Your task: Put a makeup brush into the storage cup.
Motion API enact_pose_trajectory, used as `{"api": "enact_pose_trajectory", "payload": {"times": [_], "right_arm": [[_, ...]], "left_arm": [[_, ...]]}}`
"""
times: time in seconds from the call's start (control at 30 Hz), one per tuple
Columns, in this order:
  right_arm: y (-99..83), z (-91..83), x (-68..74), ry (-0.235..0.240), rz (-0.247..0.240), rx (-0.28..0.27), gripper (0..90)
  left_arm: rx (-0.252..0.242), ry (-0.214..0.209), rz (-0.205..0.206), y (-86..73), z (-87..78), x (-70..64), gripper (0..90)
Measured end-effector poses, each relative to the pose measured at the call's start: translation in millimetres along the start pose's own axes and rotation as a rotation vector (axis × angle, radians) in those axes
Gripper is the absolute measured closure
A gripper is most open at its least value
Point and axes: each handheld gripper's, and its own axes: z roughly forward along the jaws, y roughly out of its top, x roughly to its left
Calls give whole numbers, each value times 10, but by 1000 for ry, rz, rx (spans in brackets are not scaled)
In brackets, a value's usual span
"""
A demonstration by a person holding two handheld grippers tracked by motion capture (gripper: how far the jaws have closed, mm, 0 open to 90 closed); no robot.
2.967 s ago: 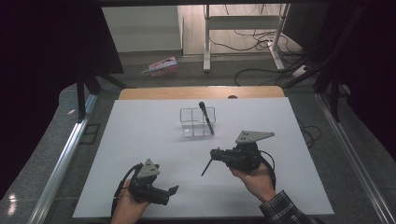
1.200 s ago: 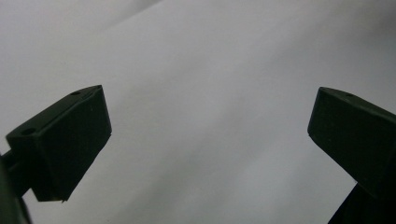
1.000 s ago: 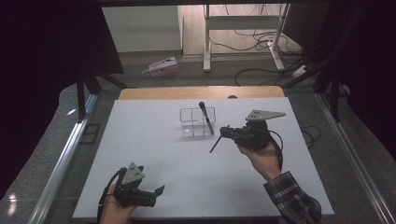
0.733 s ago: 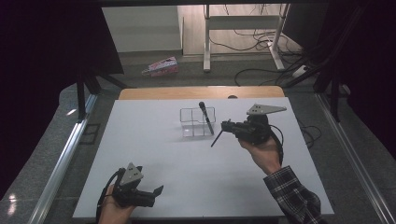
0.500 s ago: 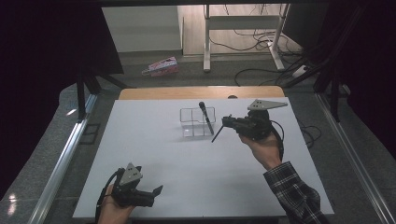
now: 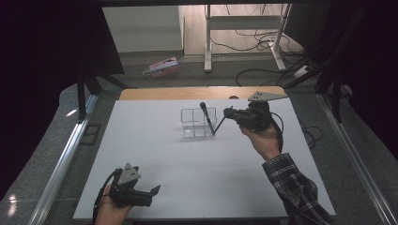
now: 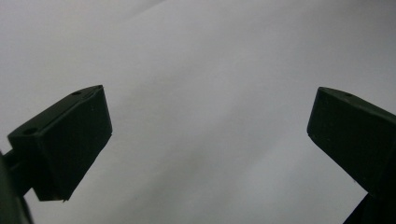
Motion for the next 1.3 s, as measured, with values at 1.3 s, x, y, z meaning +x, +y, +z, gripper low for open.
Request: {"api": "enact_pose_trajectory", "payload": {"times": [1.3], "right_arm": [[323,294,-190,-98,-28,-13,848]], "left_arm": [[-20,20,-42,-136,-156,163,8]]}}
